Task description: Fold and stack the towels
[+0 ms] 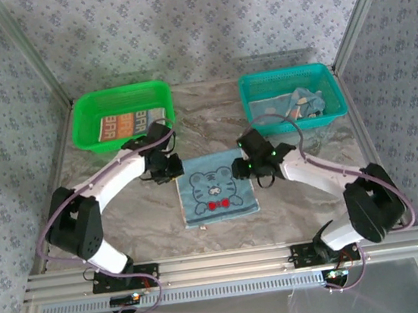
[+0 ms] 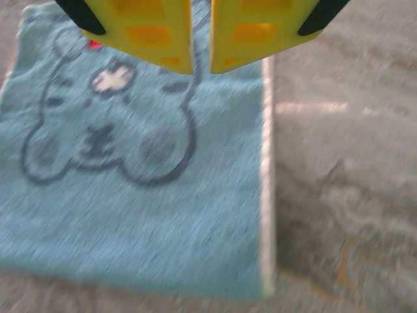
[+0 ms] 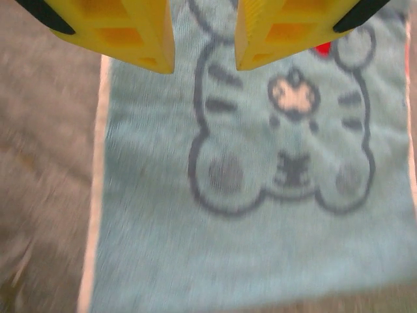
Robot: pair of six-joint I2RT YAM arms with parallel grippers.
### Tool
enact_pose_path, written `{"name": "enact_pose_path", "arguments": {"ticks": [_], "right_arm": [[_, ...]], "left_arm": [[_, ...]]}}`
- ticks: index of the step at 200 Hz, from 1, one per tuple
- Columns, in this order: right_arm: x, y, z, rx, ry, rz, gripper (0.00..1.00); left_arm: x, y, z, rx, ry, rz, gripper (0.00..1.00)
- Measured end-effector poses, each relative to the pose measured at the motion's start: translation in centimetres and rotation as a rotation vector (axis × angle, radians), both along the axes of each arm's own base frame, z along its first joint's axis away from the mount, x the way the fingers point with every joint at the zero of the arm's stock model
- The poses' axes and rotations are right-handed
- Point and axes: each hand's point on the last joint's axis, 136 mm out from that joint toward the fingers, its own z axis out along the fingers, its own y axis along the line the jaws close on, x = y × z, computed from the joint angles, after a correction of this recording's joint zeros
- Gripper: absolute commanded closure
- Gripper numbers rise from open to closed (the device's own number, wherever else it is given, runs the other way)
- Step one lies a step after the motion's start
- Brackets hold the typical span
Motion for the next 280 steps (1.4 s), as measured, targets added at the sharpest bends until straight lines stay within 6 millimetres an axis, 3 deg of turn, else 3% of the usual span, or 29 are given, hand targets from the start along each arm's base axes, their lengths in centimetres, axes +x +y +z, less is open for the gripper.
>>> {"name": "enact_pose_path", "arguments": {"ticks": [21,48,82,131,152,222,259,280], "right_arm": [[2.9,-0.4,-0.3,-0.013,-0.007,-0.008,0.71],[5.7,-0.5,-2.2,-0.044,0.008,0.022,0.71],[7.1,-0.2,-5.0,-0.072,0.04,0.063,0.71],[5.3,1.2,-7.3,-0.074,0.061,0.1,0.72],[4.1,1.9,-7.1,-0.054,0.043,0.1,0.72],[-2.6,3.0,-7.0,-0.037,0.089,0.105,0.71],[-2.1,1.8,-6.7,-0.055,0.115,0.074,0.68],[-0.6,1.5,-5.2,-0.046,0.101,0.049,0.68]], "left_arm": [[1.9,-0.9,-0.8,-0.014,-0.014,0.009,0.9],[3.4,-1.7,-3.2,-0.003,0.008,0.016,0.92],[4.5,-1.8,-6.2,0.027,0.052,0.024,0.93],[4.5,-0.9,-7.4,0.043,0.057,0.014,0.93],[4.0,-0.7,-7.4,0.039,0.04,0.0,0.93],[-1.7,2.0,-7.4,0.068,0.093,-0.034,0.91],[-2.5,2.3,-6.1,0.072,0.098,-0.04,0.89],[-1.3,2.1,-4.8,0.064,0.067,-0.043,0.88]]}}
